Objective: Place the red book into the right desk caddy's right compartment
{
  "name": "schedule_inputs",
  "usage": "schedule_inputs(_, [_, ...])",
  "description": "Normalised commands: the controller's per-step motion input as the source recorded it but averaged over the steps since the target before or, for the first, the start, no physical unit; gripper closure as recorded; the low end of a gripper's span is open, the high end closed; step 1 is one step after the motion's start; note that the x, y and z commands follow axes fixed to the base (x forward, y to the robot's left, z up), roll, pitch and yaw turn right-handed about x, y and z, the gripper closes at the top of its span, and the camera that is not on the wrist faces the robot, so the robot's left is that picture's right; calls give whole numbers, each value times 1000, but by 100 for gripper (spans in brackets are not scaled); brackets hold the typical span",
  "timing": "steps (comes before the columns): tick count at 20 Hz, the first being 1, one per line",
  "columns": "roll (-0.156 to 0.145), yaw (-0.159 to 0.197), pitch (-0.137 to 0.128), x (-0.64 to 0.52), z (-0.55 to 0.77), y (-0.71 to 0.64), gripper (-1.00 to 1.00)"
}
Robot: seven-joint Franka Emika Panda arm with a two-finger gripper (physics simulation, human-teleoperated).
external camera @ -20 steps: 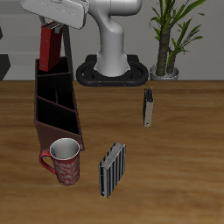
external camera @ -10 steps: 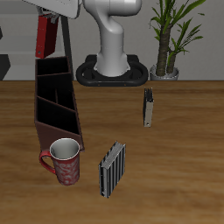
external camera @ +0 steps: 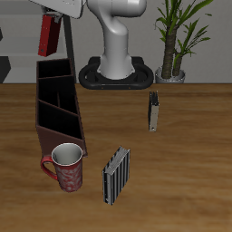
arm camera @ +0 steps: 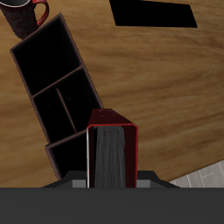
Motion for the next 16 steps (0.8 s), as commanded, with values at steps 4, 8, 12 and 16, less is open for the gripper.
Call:
schedule_inputs(4, [-62, 20, 22, -277, -281, -128, 100])
schedule_inputs(8, [-61, -38, 9, -222, -259, -61, 100])
schedule_inputs(12, [4, 9, 33, -129, -207, 66, 100])
schedule_inputs(16, [-5, 11, -9, -93, -69, 156, 100])
